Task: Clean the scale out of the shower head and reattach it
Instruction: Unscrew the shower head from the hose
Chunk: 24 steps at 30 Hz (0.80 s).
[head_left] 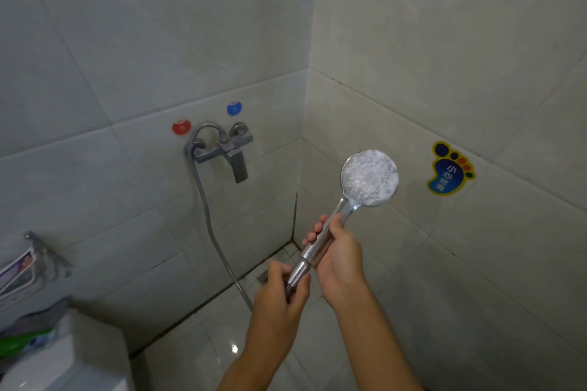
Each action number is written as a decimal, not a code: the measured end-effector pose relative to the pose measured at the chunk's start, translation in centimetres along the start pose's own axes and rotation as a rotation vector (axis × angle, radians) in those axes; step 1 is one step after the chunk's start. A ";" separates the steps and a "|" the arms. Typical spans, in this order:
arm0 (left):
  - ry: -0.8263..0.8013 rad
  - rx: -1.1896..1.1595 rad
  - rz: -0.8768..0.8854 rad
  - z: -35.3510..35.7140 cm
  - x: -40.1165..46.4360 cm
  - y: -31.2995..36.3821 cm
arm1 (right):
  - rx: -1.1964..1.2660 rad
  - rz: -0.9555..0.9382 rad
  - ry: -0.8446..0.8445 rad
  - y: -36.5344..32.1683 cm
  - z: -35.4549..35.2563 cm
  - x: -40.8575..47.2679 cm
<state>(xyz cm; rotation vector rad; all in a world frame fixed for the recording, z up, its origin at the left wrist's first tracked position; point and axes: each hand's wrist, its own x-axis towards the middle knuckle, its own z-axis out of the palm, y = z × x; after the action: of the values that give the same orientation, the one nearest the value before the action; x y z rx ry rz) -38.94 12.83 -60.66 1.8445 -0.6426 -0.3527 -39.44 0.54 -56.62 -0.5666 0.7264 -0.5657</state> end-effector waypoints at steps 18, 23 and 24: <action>0.010 0.042 0.055 -0.2 -0.3 -0.1 | -0.019 -0.002 0.025 0.3 0.0 -0.5; 0.028 0.023 0.043 -0.2 -0.5 -0.2 | -0.012 -0.005 0.039 0.3 0.0 -0.6; 0.025 -0.003 0.025 -0.3 -0.5 -0.3 | -0.008 -0.005 0.045 0.3 0.0 -0.6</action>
<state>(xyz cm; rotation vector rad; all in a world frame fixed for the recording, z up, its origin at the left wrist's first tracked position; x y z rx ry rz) -39.16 13.43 -60.85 1.8338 -0.6468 -0.3140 -39.70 1.19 -56.54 -0.5651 0.7702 -0.5822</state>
